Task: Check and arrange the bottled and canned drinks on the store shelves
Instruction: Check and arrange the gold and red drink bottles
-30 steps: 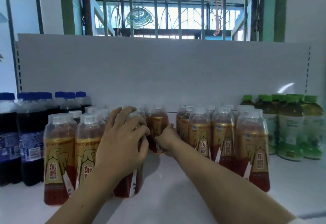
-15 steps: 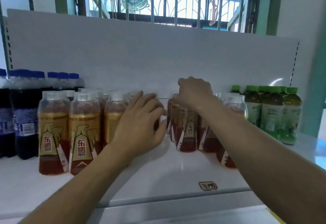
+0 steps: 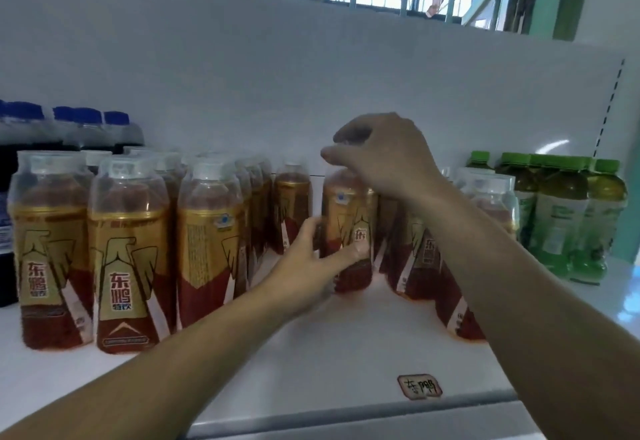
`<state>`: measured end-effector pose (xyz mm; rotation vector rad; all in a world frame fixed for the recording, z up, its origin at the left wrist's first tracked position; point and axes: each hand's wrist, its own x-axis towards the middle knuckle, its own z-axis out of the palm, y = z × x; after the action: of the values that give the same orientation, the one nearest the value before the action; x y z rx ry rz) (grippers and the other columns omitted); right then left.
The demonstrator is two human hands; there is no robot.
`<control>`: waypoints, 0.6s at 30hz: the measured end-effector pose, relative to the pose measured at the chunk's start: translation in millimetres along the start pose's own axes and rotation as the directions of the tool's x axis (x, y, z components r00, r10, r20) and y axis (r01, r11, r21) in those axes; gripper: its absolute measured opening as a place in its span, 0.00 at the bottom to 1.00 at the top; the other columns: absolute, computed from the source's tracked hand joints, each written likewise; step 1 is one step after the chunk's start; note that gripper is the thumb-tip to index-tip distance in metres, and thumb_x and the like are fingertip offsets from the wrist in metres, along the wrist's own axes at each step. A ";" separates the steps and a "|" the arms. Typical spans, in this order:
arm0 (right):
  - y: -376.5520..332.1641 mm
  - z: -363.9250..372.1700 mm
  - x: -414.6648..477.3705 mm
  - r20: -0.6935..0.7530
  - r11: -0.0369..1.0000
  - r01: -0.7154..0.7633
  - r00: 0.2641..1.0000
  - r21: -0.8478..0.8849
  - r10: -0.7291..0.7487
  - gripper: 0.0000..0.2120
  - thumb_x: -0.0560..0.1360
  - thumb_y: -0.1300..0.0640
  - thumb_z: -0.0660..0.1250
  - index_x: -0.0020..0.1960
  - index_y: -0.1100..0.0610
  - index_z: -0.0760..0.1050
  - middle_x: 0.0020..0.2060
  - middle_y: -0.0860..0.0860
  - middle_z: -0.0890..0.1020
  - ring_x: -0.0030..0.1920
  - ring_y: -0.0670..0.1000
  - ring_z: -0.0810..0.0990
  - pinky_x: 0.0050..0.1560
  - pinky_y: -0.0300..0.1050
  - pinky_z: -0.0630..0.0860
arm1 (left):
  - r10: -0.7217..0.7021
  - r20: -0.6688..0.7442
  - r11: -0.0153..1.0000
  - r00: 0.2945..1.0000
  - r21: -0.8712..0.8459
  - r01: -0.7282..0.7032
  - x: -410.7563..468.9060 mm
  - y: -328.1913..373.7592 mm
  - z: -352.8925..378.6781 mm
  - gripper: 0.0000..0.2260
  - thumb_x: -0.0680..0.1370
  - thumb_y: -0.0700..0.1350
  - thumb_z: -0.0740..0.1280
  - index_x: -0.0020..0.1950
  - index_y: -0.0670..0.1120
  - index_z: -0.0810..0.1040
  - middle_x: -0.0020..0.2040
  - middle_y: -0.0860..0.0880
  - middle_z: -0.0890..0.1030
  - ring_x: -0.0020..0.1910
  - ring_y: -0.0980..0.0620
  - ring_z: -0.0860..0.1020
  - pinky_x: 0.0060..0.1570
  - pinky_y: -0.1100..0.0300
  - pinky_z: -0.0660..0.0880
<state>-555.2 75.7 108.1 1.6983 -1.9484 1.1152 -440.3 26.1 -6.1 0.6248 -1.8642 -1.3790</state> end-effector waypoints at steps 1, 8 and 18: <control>-1.4 1.3 1.0 -0.033 0.994 0.001 0.999 0.105 0.002 0.16 0.75 0.42 0.71 0.59 0.49 0.82 0.57 0.44 0.83 0.54 0.43 0.79 0.51 0.38 0.72 | -0.005 -0.025 0.999 1.000 -0.047 0.004 -1.9 -2.4 -0.3 0.28 0.73 0.57 0.73 0.69 0.58 0.65 0.60 0.59 0.77 0.62 0.54 0.76 0.58 0.58 0.77; 7.5 33.7 -0.6 -0.047 0.615 -0.003 0.997 0.788 0.066 0.21 0.77 0.43 0.71 0.66 0.50 0.77 0.57 0.45 0.82 0.52 0.38 0.82 0.51 0.34 0.78 | 0.043 -0.103 0.930 0.994 -0.359 -0.077 -7.6 0.8 -10.1 0.27 0.68 0.60 0.70 0.66 0.55 0.76 0.56 0.52 0.85 0.54 0.53 0.84 0.49 0.55 0.81; 18.2 48.6 -17.5 0.092 0.298 -0.125 0.988 0.946 0.123 0.16 0.78 0.48 0.70 0.59 0.57 0.76 0.41 0.51 0.84 0.41 0.49 0.85 0.43 0.45 0.81 | 0.102 -0.041 0.911 0.994 -0.397 -0.109 0.2 -5.4 -4.9 0.23 0.74 0.65 0.62 0.66 0.58 0.77 0.59 0.53 0.84 0.59 0.52 0.82 0.64 0.45 0.74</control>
<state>-556.3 52.1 58.8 1.9686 -1.3800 2.7410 -436.8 21.3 -10.3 0.3218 -1.5114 -1.6125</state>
